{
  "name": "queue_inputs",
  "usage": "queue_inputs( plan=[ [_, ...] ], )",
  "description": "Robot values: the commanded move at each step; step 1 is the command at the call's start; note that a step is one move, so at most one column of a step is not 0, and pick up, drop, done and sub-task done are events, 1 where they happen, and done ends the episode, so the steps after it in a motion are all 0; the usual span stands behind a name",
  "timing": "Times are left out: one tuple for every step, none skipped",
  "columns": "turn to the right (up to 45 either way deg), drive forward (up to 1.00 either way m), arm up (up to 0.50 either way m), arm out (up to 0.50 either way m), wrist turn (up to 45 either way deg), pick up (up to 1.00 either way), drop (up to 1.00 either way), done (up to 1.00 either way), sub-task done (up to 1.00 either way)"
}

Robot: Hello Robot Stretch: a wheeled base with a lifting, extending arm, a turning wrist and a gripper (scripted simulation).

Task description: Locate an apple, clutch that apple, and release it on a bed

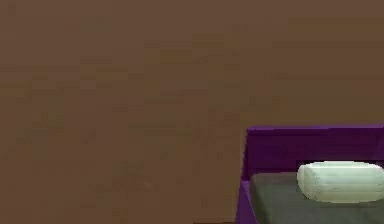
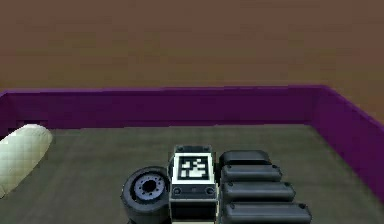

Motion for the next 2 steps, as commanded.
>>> queue_inputs(
  plan=[
    [-45.0,0.0,0.0,0.0,0.0,0.0,0.0,0.0,0.0],
    [-3.0,0.0,0.0,0.0,0.0,0.0,0.0,0.0,0.0]
  ],
)
